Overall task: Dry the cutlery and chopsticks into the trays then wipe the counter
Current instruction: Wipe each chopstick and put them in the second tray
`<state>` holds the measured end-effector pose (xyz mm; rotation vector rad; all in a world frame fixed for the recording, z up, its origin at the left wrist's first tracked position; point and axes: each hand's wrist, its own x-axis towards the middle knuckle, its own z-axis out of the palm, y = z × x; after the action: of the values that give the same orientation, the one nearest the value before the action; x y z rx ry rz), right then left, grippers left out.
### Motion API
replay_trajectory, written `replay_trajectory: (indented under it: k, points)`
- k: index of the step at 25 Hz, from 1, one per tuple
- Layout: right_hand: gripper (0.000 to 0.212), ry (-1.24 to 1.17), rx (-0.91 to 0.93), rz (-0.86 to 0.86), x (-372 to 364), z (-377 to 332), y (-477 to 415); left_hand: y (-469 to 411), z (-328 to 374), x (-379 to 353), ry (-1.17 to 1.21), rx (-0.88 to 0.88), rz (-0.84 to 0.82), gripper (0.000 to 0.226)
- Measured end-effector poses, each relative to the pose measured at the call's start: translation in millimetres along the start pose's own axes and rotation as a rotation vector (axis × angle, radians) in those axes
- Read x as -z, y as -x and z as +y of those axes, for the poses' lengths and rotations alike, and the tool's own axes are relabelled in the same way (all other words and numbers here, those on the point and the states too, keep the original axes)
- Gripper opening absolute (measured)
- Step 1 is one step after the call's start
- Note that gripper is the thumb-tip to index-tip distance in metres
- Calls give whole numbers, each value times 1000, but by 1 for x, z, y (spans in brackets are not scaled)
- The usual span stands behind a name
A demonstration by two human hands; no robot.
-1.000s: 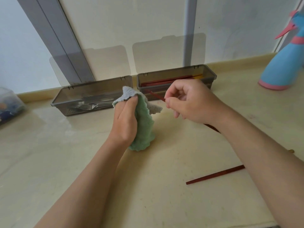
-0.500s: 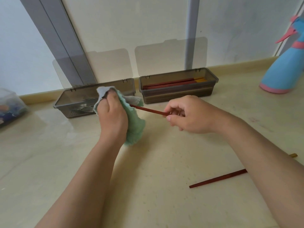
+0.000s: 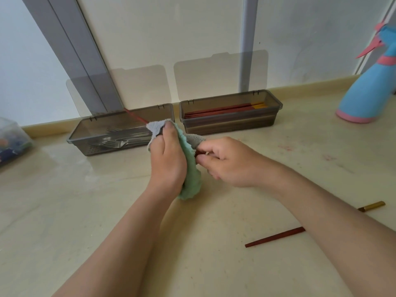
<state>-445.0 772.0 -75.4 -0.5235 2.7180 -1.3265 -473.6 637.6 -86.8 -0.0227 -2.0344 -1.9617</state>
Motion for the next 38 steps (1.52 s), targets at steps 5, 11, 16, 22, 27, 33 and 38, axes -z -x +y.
replay_trajectory:
  k: [5, 11, 16, 22, 27, 33, 38]
  points:
    - [23, 94, -71, -99, 25, 3, 7, -18, 5, 12, 116, 143, 180, 61]
    - [26, -9, 13, 14, 1, 3, 3, 9, -3, -2, -191, -149, -143, 53]
    - [31, 61, -47, 56, 22, 0, 4, -3, -6, 7, -282, -211, -423, 50]
    - [20, -432, -116, 370, 25, 9, -6, 15, -2, -2, -432, -221, -774, 56]
    - [21, -438, -162, 321, 28, 8, -6, 16, 1, 0, -414, -149, -844, 52]
    - [13, -775, -285, 656, 48, 22, -18, 22, 4, -6, -477, -188, -924, 52]
    - [14, -709, -67, 1044, 85, 27, -24, 16, 1, 2, -449, -151, -793, 51]
